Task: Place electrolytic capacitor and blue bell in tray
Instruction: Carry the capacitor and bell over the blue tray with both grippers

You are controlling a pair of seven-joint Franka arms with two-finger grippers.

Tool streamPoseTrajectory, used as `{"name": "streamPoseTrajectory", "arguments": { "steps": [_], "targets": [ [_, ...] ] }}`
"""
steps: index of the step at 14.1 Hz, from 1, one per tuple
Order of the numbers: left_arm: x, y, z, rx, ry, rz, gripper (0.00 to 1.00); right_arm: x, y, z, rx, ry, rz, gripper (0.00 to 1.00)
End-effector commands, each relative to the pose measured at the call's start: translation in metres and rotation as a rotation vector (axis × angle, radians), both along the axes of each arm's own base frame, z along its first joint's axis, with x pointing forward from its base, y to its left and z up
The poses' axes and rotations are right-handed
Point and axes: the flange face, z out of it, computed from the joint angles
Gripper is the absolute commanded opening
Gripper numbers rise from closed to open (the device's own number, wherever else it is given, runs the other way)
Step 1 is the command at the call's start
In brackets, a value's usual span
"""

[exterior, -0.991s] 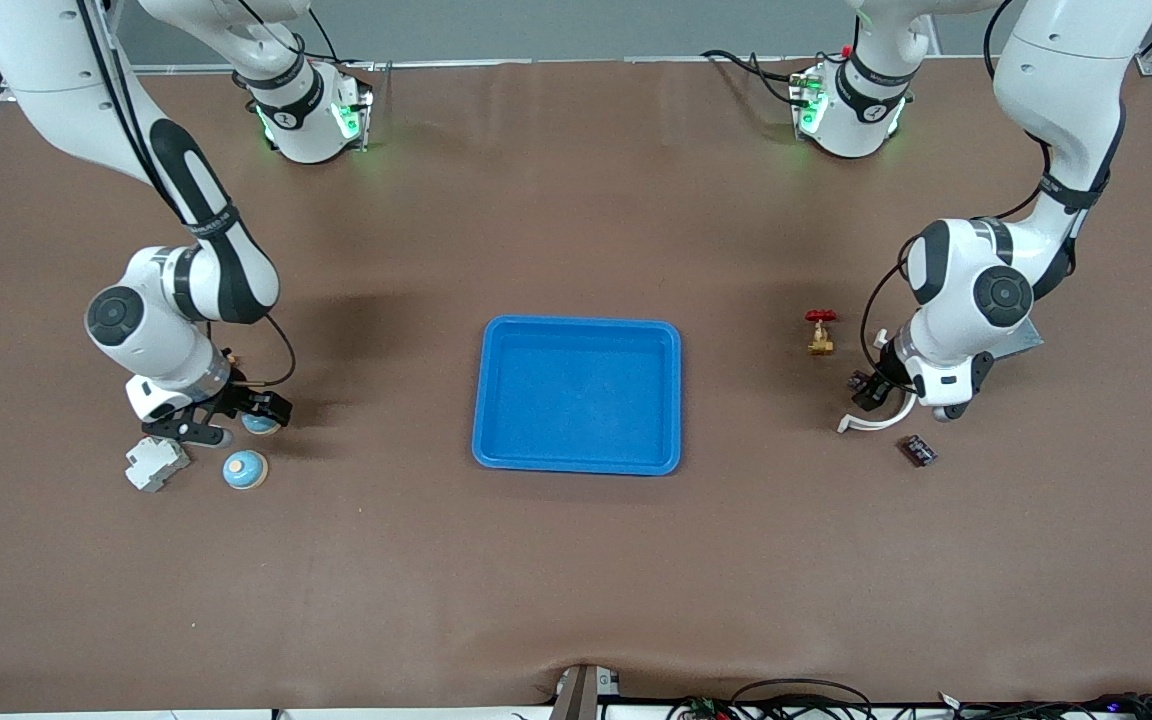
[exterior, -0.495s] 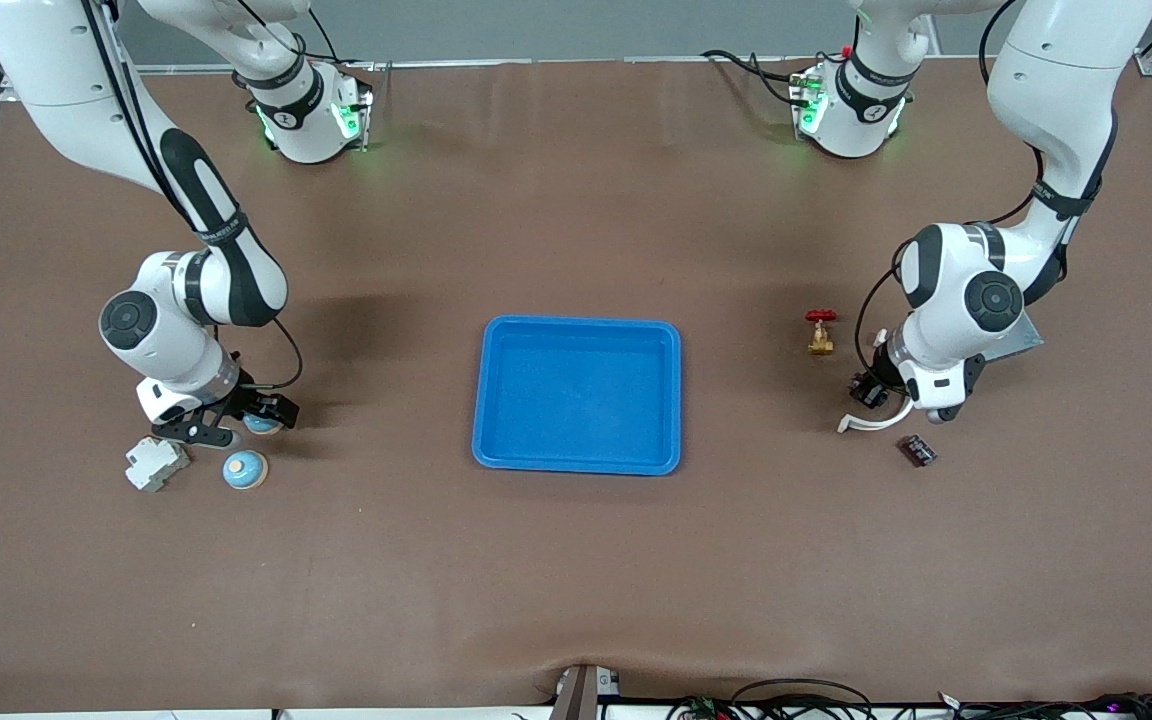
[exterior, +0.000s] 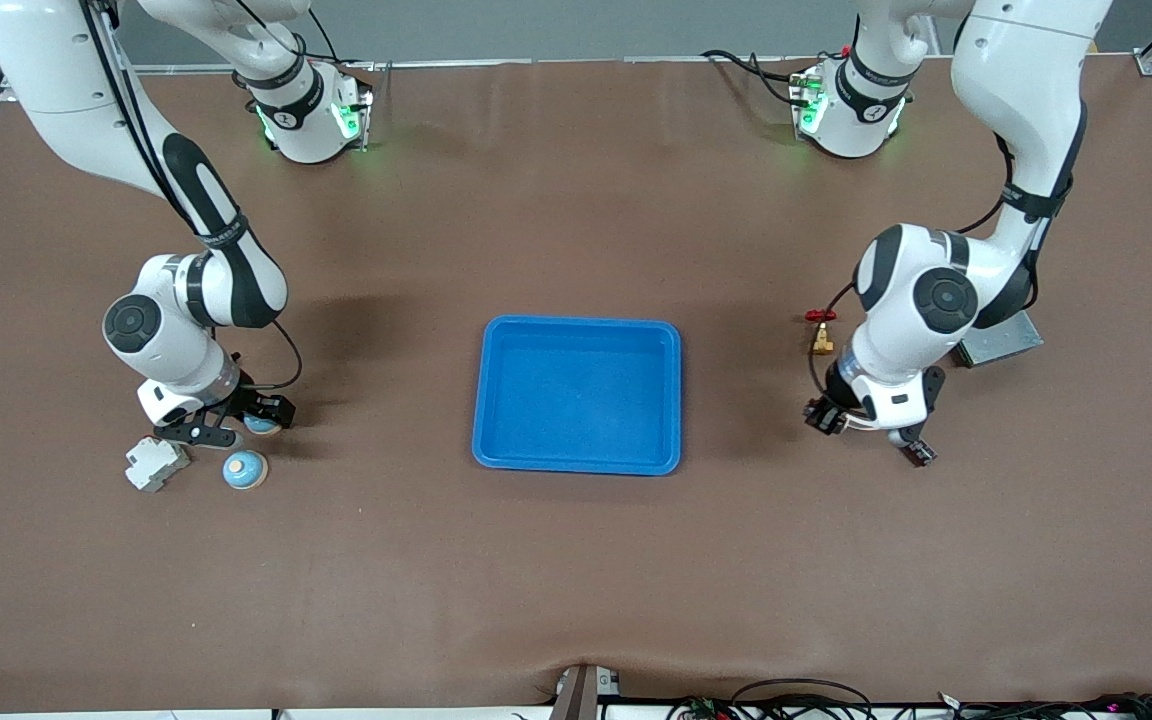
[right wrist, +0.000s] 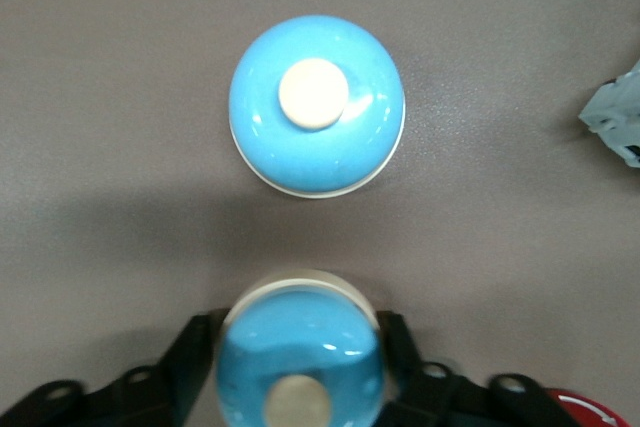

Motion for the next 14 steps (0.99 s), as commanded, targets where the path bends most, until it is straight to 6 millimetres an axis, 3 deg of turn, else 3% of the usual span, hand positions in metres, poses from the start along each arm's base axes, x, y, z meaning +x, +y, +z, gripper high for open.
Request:
{"name": "streamPoseTrajectory", "arguments": {
  "steps": [1,4,7,10,13,14],
  "targets": [
    [0.009,-0.062,0.021,-0.02,-0.018,0.073,0.0,0.003,0.0,-0.002,-0.006,0.003,0.012,0.0],
    [-0.002,-0.135,0.006,-0.053,-0.001,0.144,0.0,0.005,0.009,0.002,-0.001,-0.002,0.004,0.0],
    [-0.017,-0.193,-0.012,-0.068,0.014,0.175,0.0,0.013,0.04,0.026,0.005,0.046,-0.015,0.0],
    [-0.045,-0.229,-0.034,-0.05,0.042,0.118,0.0,0.019,0.085,0.055,0.005,0.1,-0.032,0.0],
    [-0.061,-0.253,-0.039,-0.054,0.044,0.085,0.0,0.016,0.142,0.071,0.002,0.121,-0.084,0.0],
    [-0.071,-0.271,-0.05,-0.055,0.053,0.071,0.0,0.015,0.159,0.074,0.001,0.121,-0.103,0.0]
  ]
}}
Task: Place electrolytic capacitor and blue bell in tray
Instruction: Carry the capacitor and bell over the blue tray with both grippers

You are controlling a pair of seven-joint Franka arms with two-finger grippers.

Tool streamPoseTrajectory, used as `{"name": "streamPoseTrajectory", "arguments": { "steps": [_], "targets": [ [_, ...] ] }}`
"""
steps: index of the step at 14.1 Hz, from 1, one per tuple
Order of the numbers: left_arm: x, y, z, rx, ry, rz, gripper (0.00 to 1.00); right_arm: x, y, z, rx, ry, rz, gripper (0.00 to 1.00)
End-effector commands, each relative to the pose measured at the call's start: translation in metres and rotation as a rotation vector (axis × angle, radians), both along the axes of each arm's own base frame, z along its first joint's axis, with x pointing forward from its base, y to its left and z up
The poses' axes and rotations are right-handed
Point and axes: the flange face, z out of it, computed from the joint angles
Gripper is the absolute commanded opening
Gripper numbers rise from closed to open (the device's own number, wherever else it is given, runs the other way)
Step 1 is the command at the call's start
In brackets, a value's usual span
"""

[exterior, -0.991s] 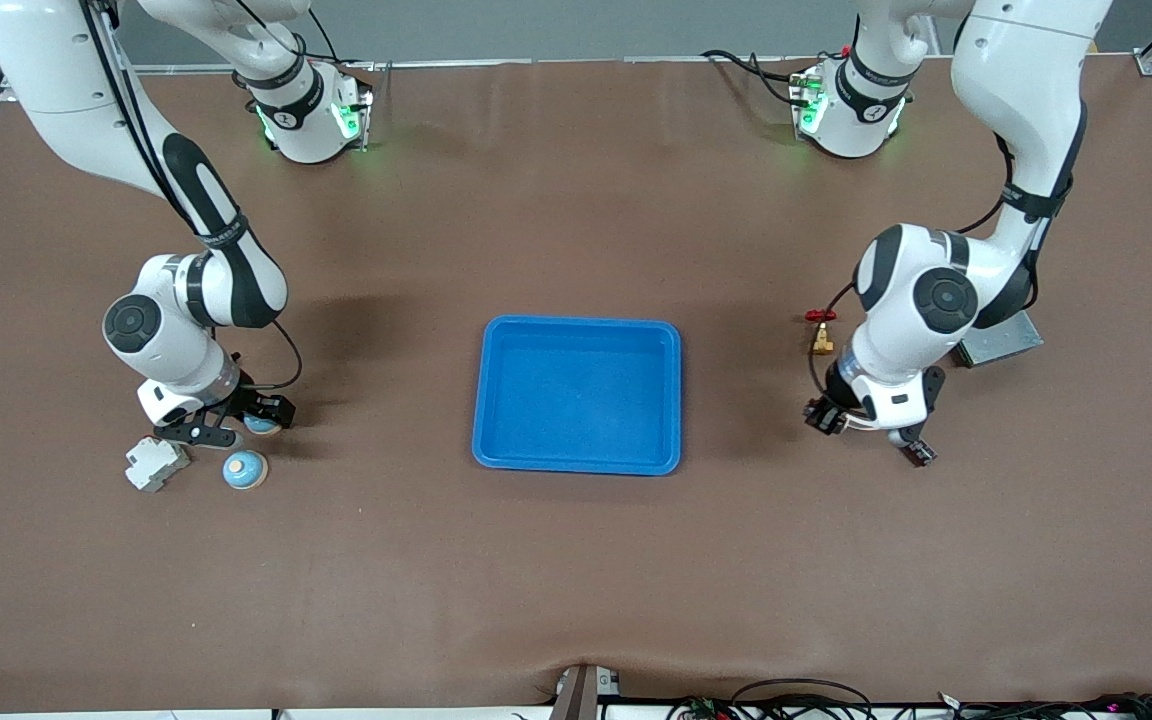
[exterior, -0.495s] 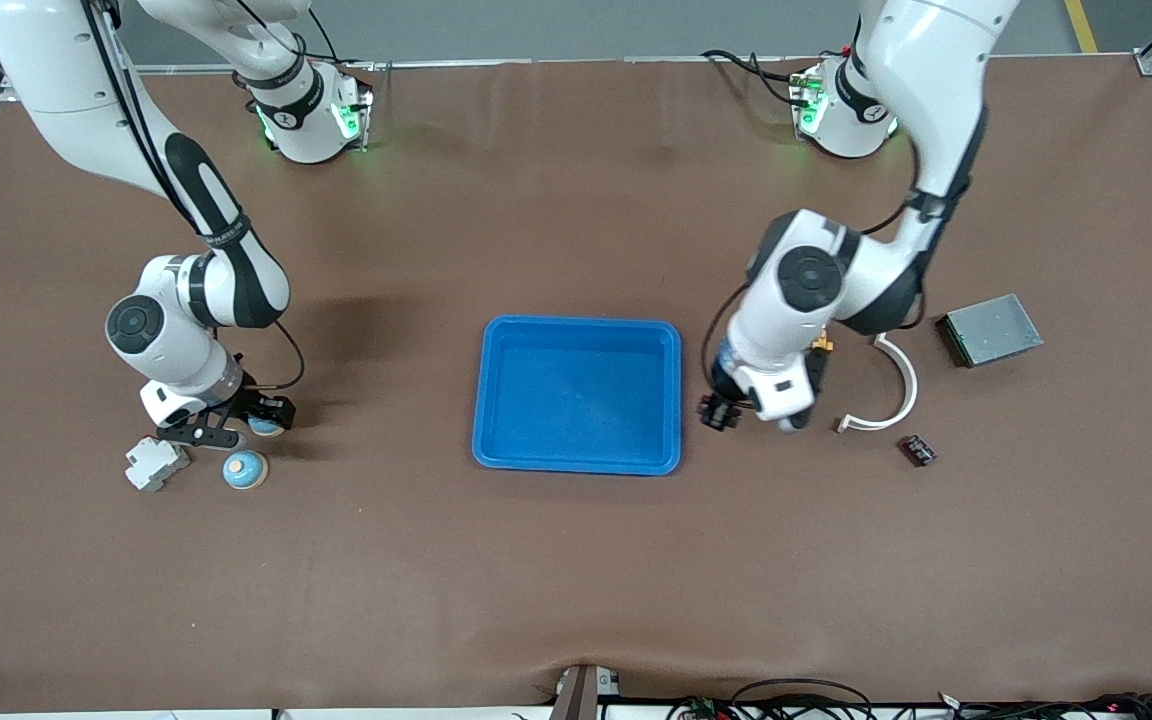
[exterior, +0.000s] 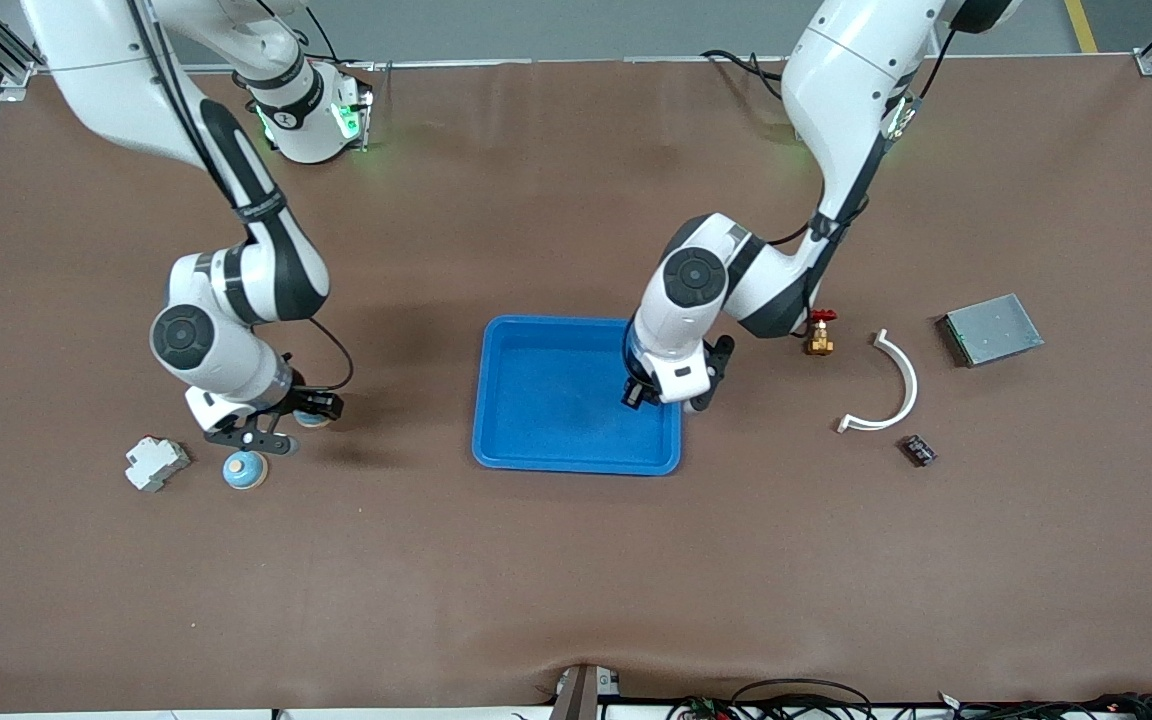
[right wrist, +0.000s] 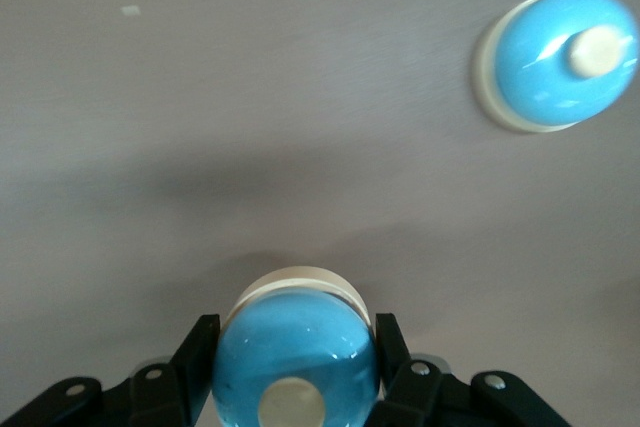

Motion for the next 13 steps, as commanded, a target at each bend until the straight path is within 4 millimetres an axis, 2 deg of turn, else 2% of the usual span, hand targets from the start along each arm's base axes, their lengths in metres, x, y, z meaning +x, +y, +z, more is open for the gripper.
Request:
{"name": "streamPoseTrajectory", "arguments": {
  "steps": [1,3,8,12,13],
  "targets": [
    [-0.009,-0.04,-0.007,-0.008,-0.018,0.012,0.0,-0.004,0.041,0.014,-0.009,0.0,-0.061,0.0],
    [-0.006,-0.047,-0.016,-0.01,-0.015,0.049,0.0,-0.014,0.082,0.019,-0.008,-0.01,-0.114,0.0],
    [-0.009,-0.029,-0.044,0.082,0.029,0.066,0.0,-0.039,0.168,0.033,0.008,-0.046,-0.211,0.0],
    [-0.014,-0.013,-0.054,0.162,0.107,0.109,0.0,-0.068,0.233,0.035,0.03,-0.074,-0.271,0.0],
    [-0.015,-0.013,-0.056,0.172,0.118,0.128,0.0,-0.073,0.246,0.029,0.035,-0.077,-0.289,0.0]
  ]
}}
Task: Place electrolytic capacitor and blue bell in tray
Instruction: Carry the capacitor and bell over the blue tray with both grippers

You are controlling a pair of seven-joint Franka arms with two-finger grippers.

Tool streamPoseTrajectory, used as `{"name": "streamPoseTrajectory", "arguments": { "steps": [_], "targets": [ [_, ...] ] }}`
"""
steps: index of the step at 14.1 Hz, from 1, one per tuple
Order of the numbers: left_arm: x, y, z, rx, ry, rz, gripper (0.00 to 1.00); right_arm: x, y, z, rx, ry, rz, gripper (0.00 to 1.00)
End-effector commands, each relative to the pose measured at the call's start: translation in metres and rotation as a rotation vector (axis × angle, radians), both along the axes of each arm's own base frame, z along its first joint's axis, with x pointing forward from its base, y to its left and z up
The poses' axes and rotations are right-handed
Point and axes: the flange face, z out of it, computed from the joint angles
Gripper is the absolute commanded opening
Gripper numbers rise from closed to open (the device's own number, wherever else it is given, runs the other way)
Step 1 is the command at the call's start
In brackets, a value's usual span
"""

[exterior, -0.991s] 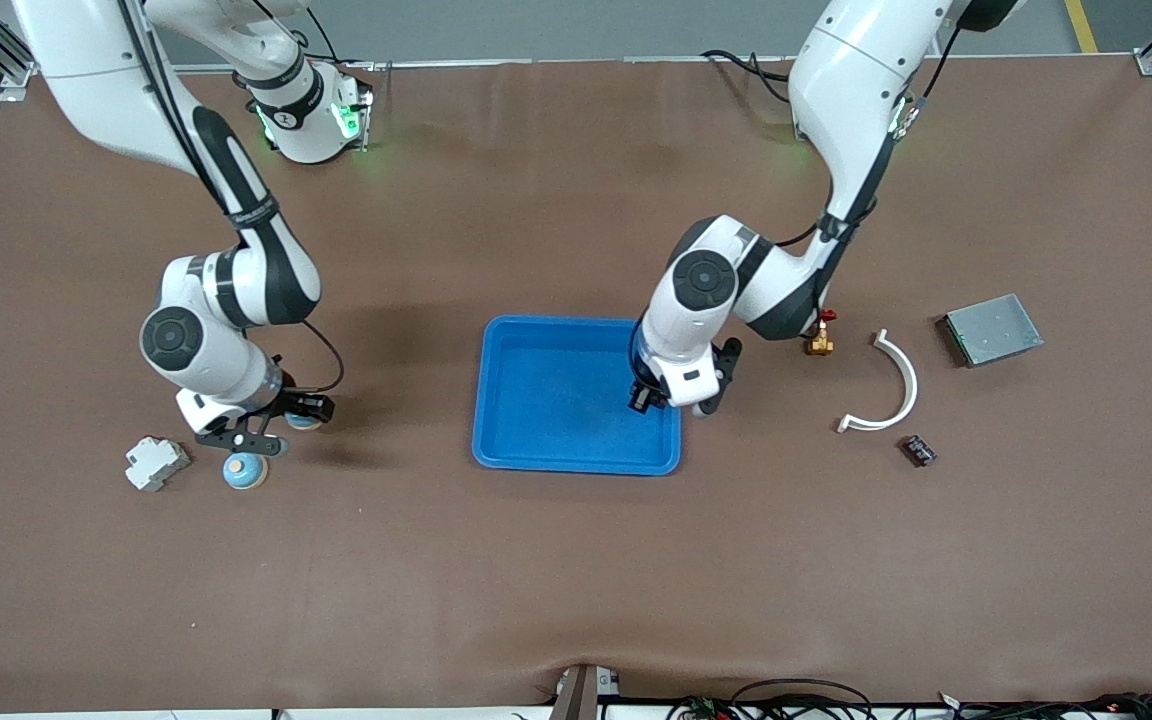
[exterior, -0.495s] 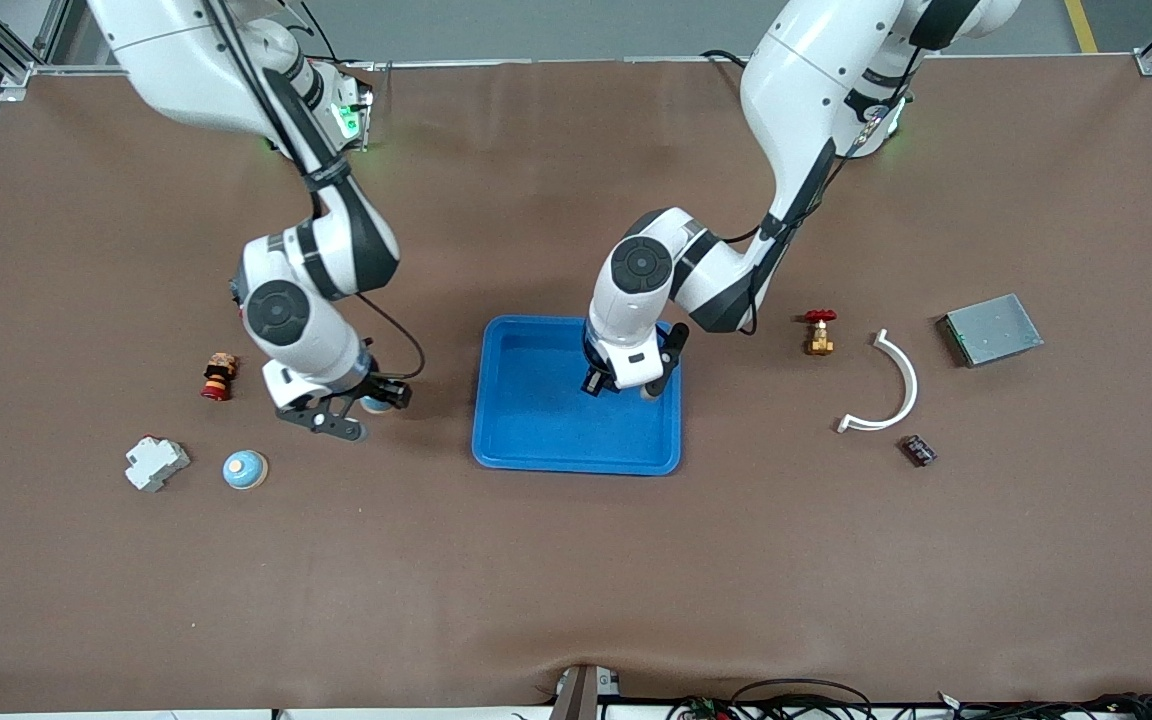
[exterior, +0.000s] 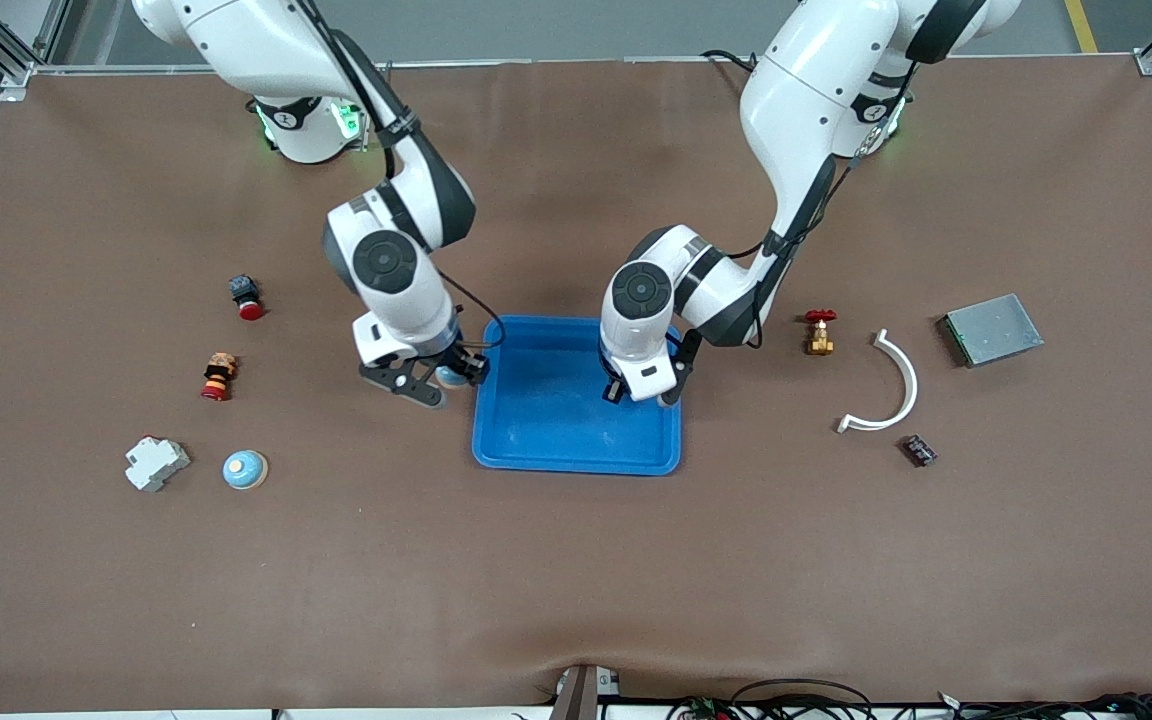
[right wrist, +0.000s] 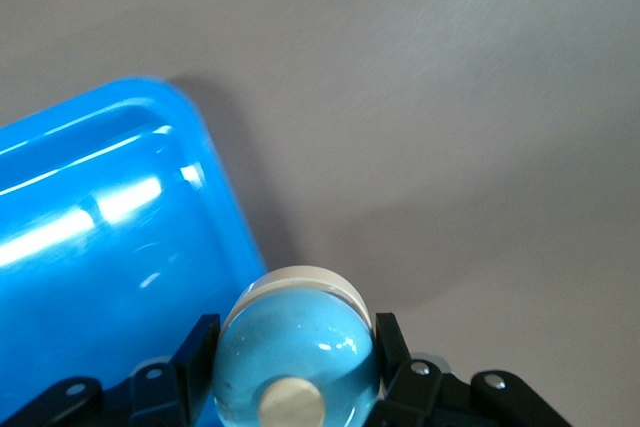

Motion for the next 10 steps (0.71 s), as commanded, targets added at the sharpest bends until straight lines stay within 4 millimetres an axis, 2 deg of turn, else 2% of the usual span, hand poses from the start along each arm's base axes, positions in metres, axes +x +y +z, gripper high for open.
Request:
{"name": "streamPoseTrajectory", "arguments": {
  "steps": [1,3,4,5,7,10],
  "targets": [
    [-0.003,0.008,-0.007,0.055,0.023,0.041,0.11,-0.011,0.035,-0.009,0.012,-0.023,-0.053,0.0],
    [0.005,0.008,0.008,0.046,0.001,0.043,0.88,-0.016,0.05,-0.026,0.015,-0.031,-0.077,0.0],
    [0.011,0.009,0.023,0.036,-0.02,0.044,1.0,-0.018,0.058,-0.037,0.017,-0.034,-0.087,0.0],
    [0.021,0.014,0.043,0.034,-0.04,0.056,1.0,-0.021,0.066,-0.046,0.014,-0.033,-0.092,0.0],
    [0.042,0.04,0.085,0.067,-0.046,0.055,1.0,-0.018,0.077,-0.057,0.012,-0.033,-0.11,0.0],
    [0.072,0.098,0.157,0.074,-0.058,0.008,1.0,-0.013,0.084,-0.069,0.01,-0.033,-0.116,0.0]
  ]
}}
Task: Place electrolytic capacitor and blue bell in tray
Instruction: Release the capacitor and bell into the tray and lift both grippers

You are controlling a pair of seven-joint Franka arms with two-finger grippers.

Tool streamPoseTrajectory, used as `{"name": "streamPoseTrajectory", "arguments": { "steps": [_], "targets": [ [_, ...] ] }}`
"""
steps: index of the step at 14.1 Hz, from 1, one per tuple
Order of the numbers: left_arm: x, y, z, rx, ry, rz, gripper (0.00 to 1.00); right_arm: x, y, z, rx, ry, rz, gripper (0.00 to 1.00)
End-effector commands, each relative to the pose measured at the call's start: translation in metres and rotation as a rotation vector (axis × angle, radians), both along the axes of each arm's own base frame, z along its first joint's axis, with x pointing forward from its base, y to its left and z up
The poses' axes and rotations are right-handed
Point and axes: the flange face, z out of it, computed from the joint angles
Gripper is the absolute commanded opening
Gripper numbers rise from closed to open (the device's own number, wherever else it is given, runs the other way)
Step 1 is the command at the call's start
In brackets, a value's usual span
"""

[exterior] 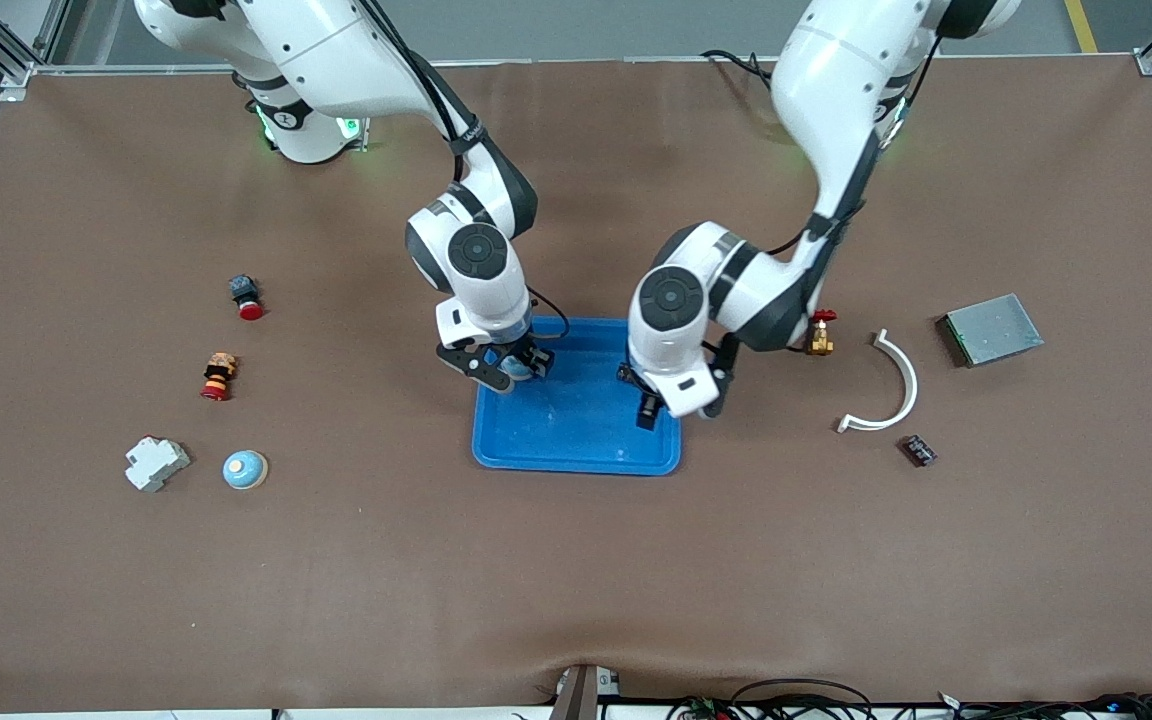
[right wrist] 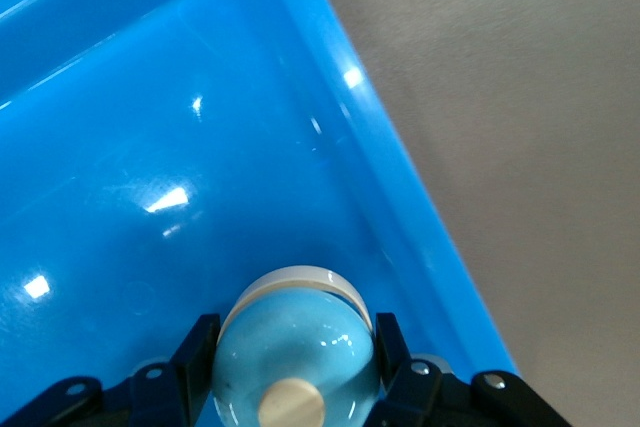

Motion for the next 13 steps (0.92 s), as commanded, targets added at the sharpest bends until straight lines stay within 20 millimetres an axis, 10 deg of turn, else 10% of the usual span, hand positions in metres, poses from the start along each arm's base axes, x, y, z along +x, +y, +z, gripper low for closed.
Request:
{"name": "streamPoseTrajectory", "arguments": {
  "steps": [1,3,8,10,13],
  "targets": [
    [0.017,0.054,0.075,0.004,-0.025,-0.061,1.0,0.009,0.009,-0.006,-0.007,-0.016,-0.017,0.0],
    [0.029,0.103,0.105,0.019,0.016,-0.156,1.0,0.007,0.01,-0.013,-0.013,-0.009,-0.014,0.0],
    [0.057,0.221,0.099,0.025,0.121,-0.279,1.0,0.009,0.014,-0.027,-0.02,-0.003,-0.016,0.0],
    [0.062,0.266,0.085,0.019,0.157,-0.302,1.0,0.01,0.014,-0.026,-0.018,-0.001,-0.021,1.0],
    [0.07,0.335,0.055,0.042,0.197,-0.329,1.0,0.015,0.019,-0.015,-0.013,-0.013,-0.011,1.0]
  ]
}}
